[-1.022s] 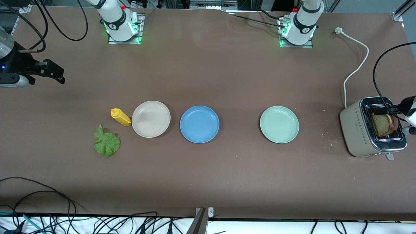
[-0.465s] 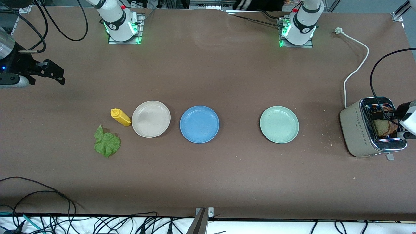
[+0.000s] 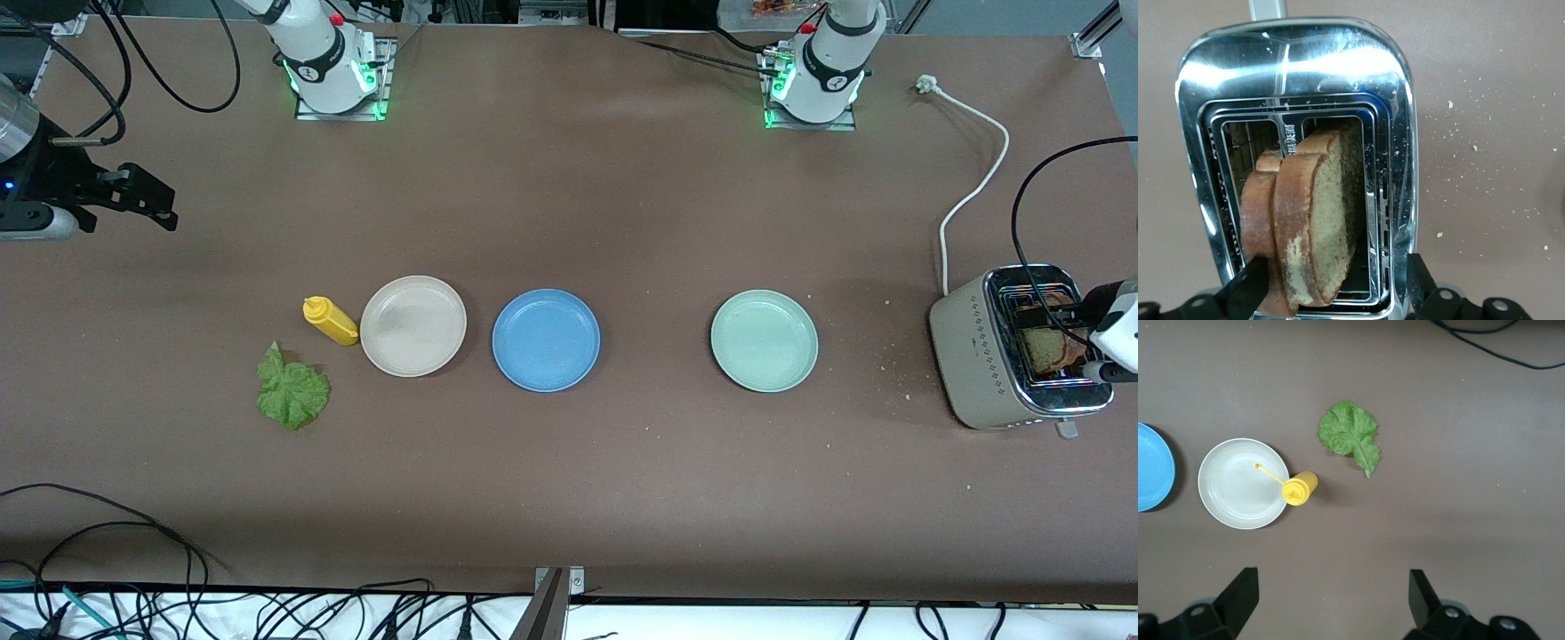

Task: Make sandwich in blue plate with both arms
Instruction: 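Lower the left gripper into the toaster and grasp a bread slice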

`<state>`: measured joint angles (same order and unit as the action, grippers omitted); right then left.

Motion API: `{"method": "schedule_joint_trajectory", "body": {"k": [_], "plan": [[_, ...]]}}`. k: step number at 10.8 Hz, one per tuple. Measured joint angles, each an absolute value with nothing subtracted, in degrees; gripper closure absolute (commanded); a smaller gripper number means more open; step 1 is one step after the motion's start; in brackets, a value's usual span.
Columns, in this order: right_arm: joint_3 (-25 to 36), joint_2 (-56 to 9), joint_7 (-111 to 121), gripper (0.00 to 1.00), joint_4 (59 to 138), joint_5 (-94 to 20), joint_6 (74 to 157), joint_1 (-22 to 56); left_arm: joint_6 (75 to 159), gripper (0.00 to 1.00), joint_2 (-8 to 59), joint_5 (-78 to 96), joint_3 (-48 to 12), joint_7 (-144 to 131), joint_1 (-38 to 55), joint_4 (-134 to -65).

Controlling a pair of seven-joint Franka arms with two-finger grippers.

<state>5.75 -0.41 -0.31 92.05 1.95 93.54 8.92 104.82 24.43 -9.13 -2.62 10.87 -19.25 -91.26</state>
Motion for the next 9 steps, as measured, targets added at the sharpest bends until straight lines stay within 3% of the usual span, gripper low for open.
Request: {"method": "schedule_joint_trajectory", "body": {"k": [4,5,8,9], "plan": [[5.8,-0.7,-0.3,0.00,92.0,2.0,93.5,8.9,104.8,0.09,26.2,-9.1,-2.5,11.8,-19.4,-91.3],[5.8,-0.7,-0.3,0.00,92.0,2.0,93.5,8.9,104.8,0.25,26.6,-9.1,-2.4,11.8,-19.4,-91.2],[5.8,-0.7,-0.3,0.00,92.0,2.0,93.5,8.9,104.8,0.93,26.6,-9.1,-2.5,11.9,-19.4,-90.9],[5.8,-0.7,-0.3,0.00,92.0,2.0,93.5,8.9,104.6,1.00,26.6,-9.1,-2.8,11.9,-19.3,-90.7]]}}
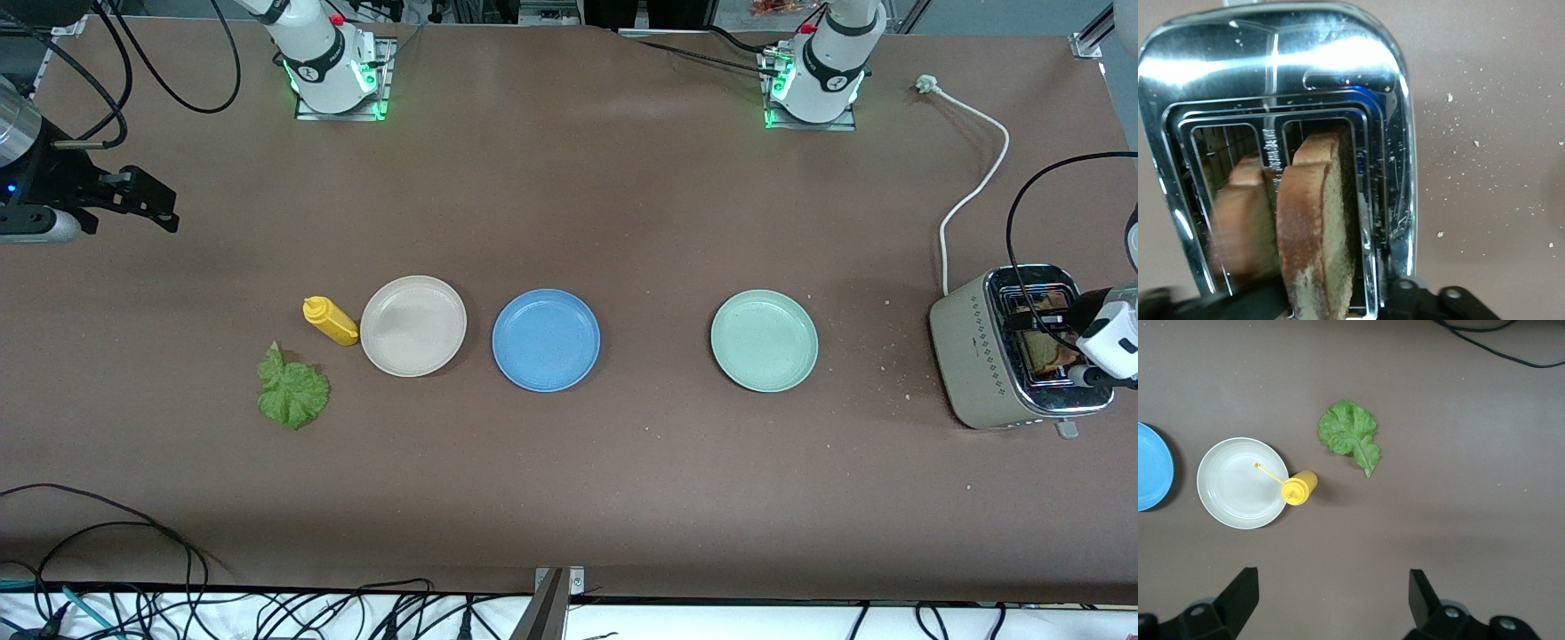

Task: Make sandwich in blue plate with both arms
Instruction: 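Lower the left gripper into the toaster and grasp a bread slice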

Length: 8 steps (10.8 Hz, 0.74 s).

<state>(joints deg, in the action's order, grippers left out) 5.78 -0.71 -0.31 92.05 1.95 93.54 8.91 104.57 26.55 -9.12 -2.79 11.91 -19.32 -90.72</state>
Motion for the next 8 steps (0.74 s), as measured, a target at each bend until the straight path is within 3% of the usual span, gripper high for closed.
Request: {"method": "schedule_joint_trajectory", "body": {"k": [8], "plan": [[5.8,-0.8,-0.3,0.00,92.0,1.9,93.5,8.9,103.7,1.00,26.7,-9.1,-2.5,11.9,-19.3,-88.6]]}}
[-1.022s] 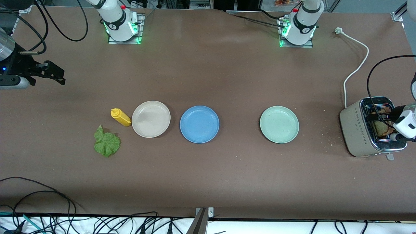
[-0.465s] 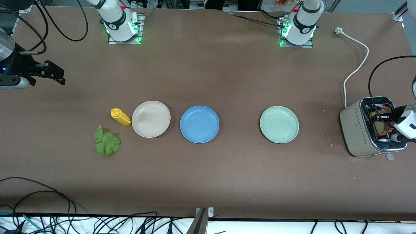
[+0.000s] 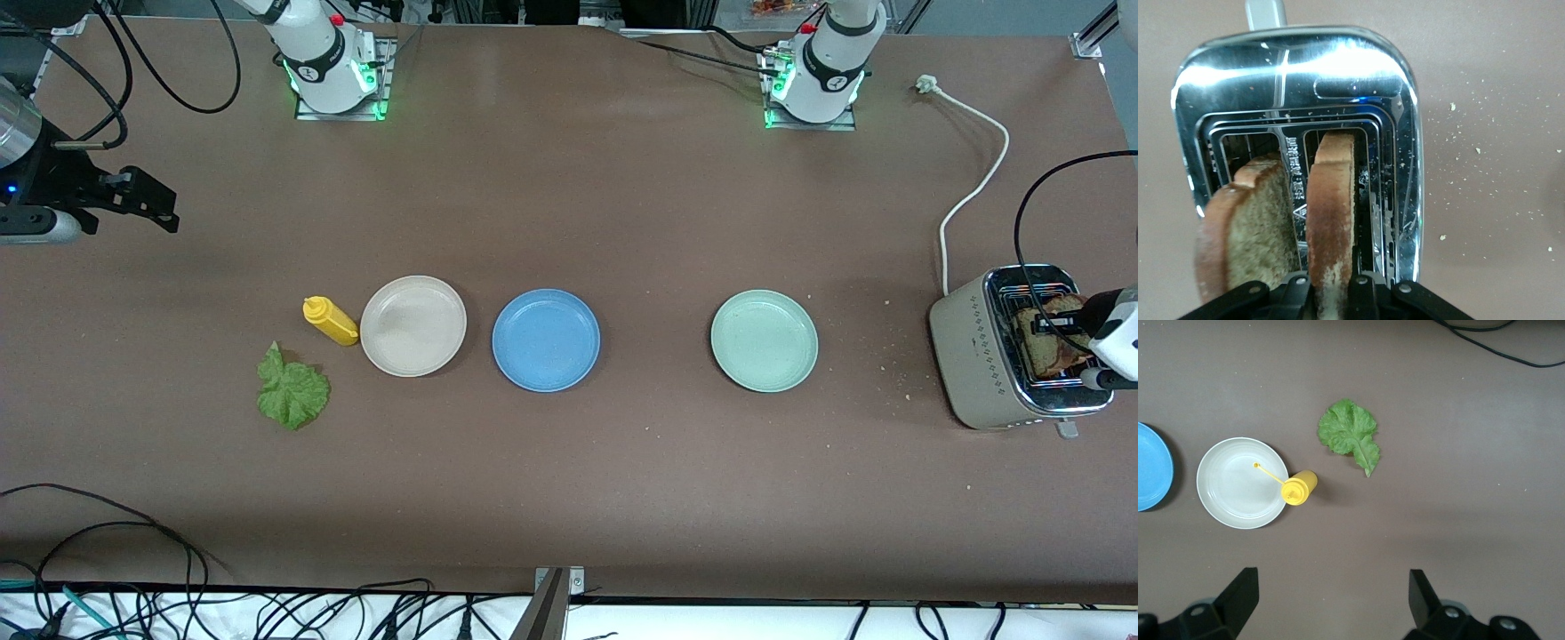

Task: Make sandwich in blue plate with both arms
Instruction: 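Lower the left gripper into the toaster and grasp a bread slice, then lift the bread slice out and carry it to the blue plate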

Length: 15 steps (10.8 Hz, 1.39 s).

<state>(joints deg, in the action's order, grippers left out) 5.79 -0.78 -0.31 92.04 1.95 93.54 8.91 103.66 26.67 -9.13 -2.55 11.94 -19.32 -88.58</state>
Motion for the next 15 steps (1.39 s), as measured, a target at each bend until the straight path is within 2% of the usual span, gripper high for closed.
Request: {"method": "schedule_joint_trajectory", "body": {"k": [4,7,10,15], "plan": [[5.8,-0.8,-0.3,0.00,92.0,1.9,93.5,8.9,92.5,1.00,26.5,-9.1,-4.0,11.9,-19.1,-79.5],[5.8,-0.9,-0.3,0.00,92.0,1.9,93.5,8.9,85.1,1.00,25.4,-9.1,-7.5,11.6,-19.1,-75.0],[5.8,-0.9,-0.3,0.00,92.0,1.9,93.5,8.9,77.9,1.00,24.8,-9.0,-14.8,3.8,-19.0,-71.9],[5.8,-0.9,-0.3,0.00,92.0,1.9,93.5,8.9,76.2,1.00,25.1,2.4,-28.9,-28.6,-17.2,-72.2]]}}
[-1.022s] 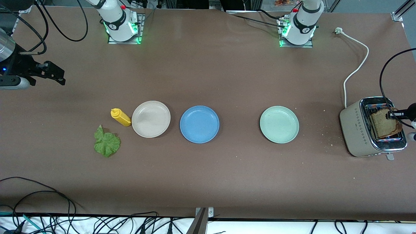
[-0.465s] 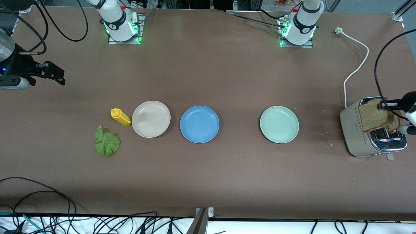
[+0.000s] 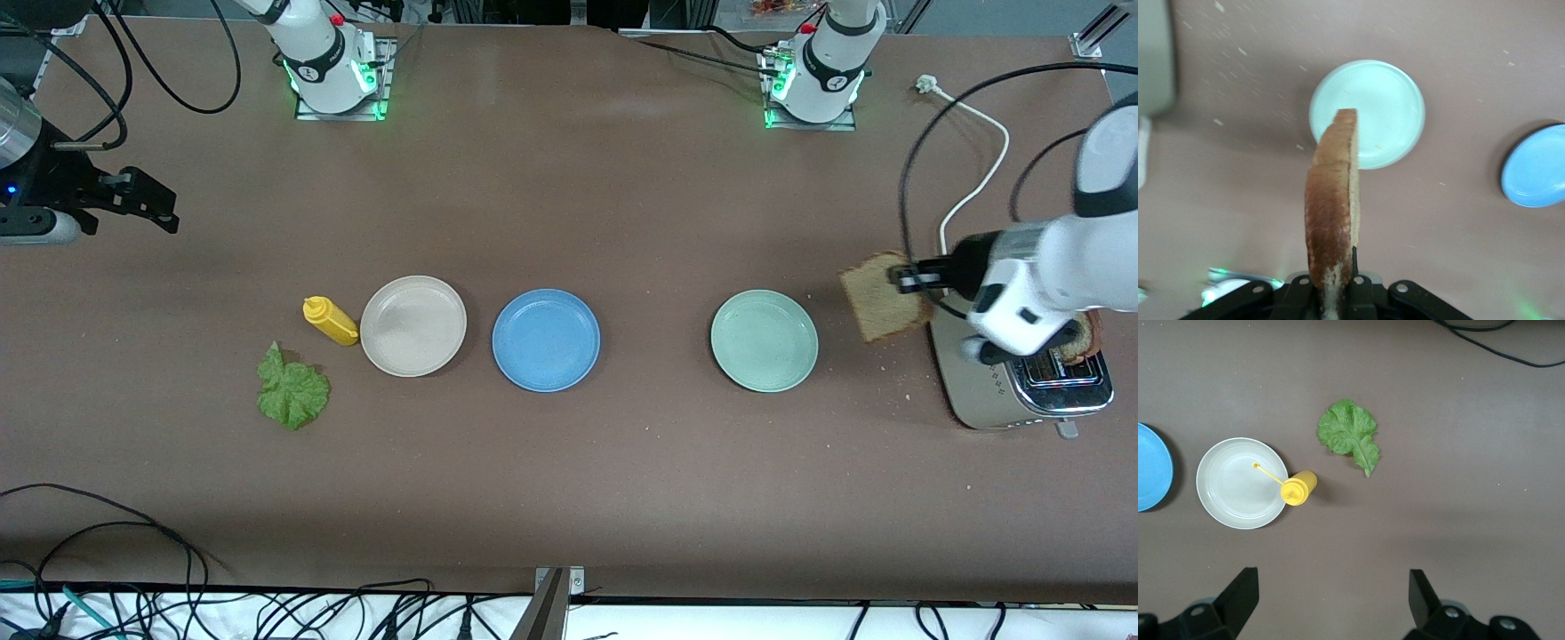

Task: Make sandwich in blue plate with both arms
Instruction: 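Lift the bread slice out and carry it to the blue plate, then lower the bread onto the blue plate and open the left gripper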

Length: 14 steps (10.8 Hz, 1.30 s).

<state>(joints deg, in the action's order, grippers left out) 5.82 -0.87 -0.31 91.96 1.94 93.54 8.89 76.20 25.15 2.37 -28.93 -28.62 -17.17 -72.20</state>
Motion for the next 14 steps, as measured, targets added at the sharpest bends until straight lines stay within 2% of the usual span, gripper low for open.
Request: {"method": "schedule_joint_trajectory", "body": {"k": [2,7,9,12,14], "plan": [[5.8,-0.9,-0.3,0.00,91.9,1.9,93.5,8.9,83.3,1.00,25.7,9.5,-29.8,-38.6,-13.0,-74.2],[5.9,-1.0,-0.3,0.00,91.8,1.9,93.5,8.9,120.8,1.00,28.5,14.9,-30.1,-59.8,0.5,-87.2],[5.9,-1.0,-0.3,0.00,91.7,1.9,93.5,8.9,132.4,1.00,31.4,16.0,-30.1,-64.5,5.5,-89.1],[5.9,-1.0,-0.3,0.00,91.6,1.9,93.5,8.8,146.0,1.00,37.1,16.0,-29.8,-66.2,12.1,-89.4],[5.9,-1.0,-0.3,0.00,91.6,1.9,93.5,8.8,151.3,1.00,40.0,16.0,-27.8,-66.2,16.4,-89.4]]}}
